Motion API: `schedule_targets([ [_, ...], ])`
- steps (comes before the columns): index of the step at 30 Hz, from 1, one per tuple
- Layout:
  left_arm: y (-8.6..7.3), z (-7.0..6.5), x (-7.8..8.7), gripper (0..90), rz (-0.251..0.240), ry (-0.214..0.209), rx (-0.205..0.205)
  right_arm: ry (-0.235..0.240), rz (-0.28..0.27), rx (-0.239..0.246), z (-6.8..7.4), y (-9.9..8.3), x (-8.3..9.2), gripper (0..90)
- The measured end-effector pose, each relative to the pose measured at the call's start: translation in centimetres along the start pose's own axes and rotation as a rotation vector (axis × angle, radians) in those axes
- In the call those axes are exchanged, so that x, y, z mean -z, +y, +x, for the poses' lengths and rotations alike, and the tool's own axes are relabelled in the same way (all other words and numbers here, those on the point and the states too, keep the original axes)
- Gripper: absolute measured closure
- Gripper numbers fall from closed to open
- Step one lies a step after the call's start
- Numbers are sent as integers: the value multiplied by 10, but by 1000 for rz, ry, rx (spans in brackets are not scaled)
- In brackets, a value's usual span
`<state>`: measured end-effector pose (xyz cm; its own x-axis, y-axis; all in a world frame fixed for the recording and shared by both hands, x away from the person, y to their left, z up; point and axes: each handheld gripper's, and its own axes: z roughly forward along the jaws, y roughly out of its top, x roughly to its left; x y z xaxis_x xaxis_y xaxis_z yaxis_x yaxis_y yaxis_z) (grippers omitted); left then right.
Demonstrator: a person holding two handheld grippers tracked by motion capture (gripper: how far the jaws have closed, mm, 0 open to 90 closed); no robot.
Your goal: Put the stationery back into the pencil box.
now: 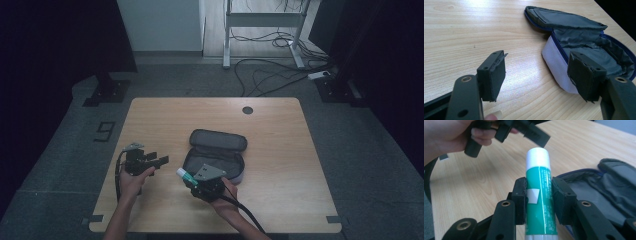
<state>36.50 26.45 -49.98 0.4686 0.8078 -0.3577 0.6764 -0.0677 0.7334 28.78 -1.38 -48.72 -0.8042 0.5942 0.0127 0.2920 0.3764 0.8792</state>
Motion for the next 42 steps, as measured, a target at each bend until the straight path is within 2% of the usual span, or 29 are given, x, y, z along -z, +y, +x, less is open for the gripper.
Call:
schedule_targets([
  [22,0,0,-1,307,3,0,2,-92,-43,-74,-39,3,18,650],
  [42,-1,-3,-5,307,21,-3,-11,-165,-15,-139,-72,-6,18,650],
])
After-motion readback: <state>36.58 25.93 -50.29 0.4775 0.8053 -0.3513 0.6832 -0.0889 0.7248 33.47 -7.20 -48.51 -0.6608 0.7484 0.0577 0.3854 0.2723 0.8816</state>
